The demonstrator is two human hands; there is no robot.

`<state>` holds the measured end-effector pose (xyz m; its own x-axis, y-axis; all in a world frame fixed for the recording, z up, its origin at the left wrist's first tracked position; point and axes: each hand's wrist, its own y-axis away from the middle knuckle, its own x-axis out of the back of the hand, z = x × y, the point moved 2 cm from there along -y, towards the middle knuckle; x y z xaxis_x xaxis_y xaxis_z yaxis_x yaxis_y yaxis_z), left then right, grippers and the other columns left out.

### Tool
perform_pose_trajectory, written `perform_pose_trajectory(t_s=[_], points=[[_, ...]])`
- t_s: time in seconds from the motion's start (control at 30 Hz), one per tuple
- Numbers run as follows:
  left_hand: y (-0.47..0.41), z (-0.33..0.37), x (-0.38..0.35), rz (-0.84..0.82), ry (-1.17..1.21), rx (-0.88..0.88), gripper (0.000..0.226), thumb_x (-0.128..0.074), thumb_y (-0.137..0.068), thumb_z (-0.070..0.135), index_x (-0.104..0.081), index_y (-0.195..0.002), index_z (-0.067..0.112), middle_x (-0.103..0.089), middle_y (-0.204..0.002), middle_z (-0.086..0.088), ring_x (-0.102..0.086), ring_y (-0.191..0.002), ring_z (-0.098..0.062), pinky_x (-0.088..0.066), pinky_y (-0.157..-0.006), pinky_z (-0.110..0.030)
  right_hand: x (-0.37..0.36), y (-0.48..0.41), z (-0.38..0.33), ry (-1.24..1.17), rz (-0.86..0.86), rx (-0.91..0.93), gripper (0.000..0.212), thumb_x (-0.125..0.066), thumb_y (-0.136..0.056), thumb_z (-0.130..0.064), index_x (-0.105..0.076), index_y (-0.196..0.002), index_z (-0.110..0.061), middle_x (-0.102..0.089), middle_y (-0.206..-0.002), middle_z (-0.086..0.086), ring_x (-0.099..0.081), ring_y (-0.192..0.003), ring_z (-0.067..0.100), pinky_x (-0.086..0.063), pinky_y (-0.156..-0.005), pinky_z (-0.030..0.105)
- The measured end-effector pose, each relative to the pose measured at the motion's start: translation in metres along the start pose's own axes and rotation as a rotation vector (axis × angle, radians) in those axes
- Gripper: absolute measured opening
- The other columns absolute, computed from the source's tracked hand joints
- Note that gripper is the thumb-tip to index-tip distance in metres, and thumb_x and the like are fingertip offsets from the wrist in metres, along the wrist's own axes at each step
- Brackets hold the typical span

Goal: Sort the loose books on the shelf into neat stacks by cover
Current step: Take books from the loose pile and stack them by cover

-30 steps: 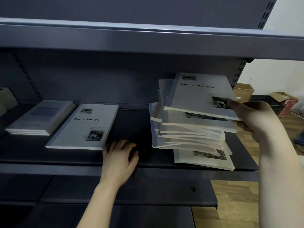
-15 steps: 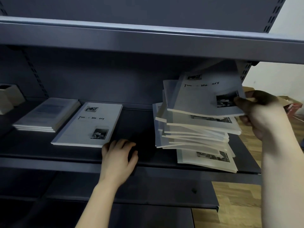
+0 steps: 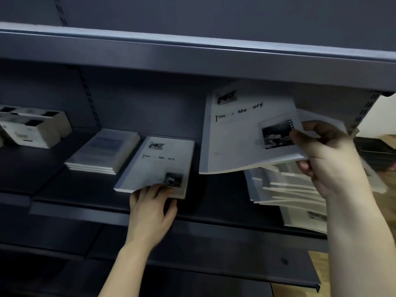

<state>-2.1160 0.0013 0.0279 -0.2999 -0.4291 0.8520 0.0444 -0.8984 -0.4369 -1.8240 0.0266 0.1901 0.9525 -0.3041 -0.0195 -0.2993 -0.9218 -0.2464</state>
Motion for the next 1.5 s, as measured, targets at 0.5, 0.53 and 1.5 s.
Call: perform_pose_trajectory(t_s=[0.5,0.53,1.5], points=[[-0.01,-0.171,0.03,-0.089,-0.047,0.03,0.047,-0.037,-0.084,0.044,-0.064,-0.113,0.019,-0.062,-0.112,-0.003,-0.055,-0.098,-0.026,-0.037,-0.085,-0.045,-0.168,0.054,0.105,0.143,-0.076,-0.263,0.008,-0.06,-0.094,-0.021,-0.067,-0.098,-0.021,-0.069,-0.088,0.0,-0.061,-0.072,0.012,-0.044,-0.054,0.024],[-0.01,-0.177,0.03,-0.094,-0.043,0.027,0.047,-0.037,-0.084,0.043,-0.065,-0.113,0.019,-0.062,-0.112,-0.003,-0.056,-0.098,-0.026,-0.038,-0.085,-0.045,-0.173,0.058,0.111,0.146,-0.075,-0.286,0.008,-0.06,-0.094,-0.021,-0.067,-0.098,-0.021,-0.07,-0.089,0.001,-0.063,-0.075,0.014,-0.045,-0.057,0.027],[-0.025,-0.201,0.018,-0.024,-0.06,-0.007,0.042,-0.038,-0.085,0.04,-0.068,-0.105,0.019,-0.062,-0.108,-0.002,-0.054,-0.094,-0.025,-0.03,-0.087,-0.041,-0.185,0.08,0.149,0.689,-0.243,-0.072,0.044,-0.084,-0.07,-0.029,-0.065,-0.11,-0.034,-0.055,-0.107,-0.015,-0.054,-0.099,0.006,-0.04,-0.081,0.017]])
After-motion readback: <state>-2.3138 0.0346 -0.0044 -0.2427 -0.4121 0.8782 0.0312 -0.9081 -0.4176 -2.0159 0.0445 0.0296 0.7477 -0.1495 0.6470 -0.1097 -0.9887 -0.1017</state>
